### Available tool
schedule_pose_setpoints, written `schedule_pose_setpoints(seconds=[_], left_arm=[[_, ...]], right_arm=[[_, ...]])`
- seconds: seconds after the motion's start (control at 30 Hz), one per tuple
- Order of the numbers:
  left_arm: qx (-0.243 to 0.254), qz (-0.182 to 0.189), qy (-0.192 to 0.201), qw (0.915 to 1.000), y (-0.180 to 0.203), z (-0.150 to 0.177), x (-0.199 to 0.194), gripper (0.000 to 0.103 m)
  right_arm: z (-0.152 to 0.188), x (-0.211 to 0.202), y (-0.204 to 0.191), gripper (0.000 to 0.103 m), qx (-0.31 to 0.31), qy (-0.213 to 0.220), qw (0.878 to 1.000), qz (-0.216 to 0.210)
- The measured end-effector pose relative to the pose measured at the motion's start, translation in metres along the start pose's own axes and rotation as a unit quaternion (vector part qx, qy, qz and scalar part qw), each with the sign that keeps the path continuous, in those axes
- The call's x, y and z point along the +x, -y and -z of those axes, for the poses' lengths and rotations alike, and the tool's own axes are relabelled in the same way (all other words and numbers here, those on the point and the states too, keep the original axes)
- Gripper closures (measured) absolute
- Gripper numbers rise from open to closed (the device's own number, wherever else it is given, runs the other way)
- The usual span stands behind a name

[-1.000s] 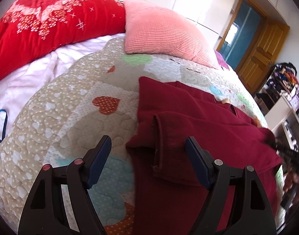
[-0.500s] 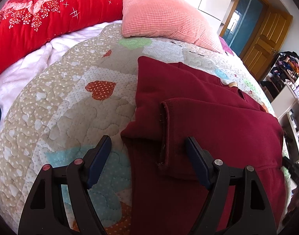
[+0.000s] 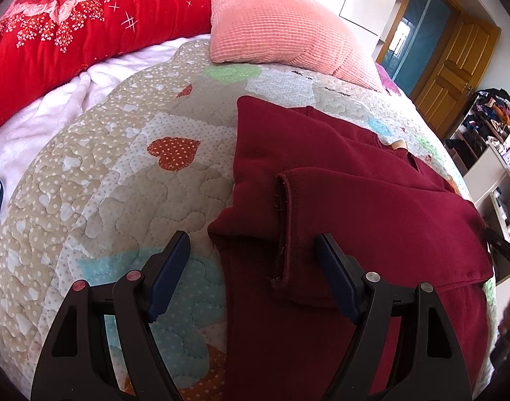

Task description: Fold small clothes

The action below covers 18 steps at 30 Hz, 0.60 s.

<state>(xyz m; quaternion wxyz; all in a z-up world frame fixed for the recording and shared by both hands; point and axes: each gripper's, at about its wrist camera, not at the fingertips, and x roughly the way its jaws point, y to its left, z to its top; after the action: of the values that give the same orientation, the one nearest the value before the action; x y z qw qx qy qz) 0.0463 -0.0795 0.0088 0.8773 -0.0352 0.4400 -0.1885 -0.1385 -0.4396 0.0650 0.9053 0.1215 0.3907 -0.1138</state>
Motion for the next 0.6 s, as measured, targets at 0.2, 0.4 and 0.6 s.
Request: schedule_pose_setpoints(seconds=[0.2,0.4,0.6], left_arm=[[0.001,-0.002,-0.002,1.0,0.001,0.0,0.001,0.025],[0.001,-0.003,-0.001,1.0,0.001,0.0,0.001,0.025],[0.005,-0.01,0.007,0.9999,0.002,0.0,-0.003,0.025]], right_arm=[[-0.004,0.007,-0.001,0.085,0.001,-0.022,1.0,0.021],[0.033,-0.028,-0.014,0.061,-0.041,-0.011,0.999,0.03],[0.04,-0.026,-0.005,0.061,-0.016,-0.029,0.999,0.024]])
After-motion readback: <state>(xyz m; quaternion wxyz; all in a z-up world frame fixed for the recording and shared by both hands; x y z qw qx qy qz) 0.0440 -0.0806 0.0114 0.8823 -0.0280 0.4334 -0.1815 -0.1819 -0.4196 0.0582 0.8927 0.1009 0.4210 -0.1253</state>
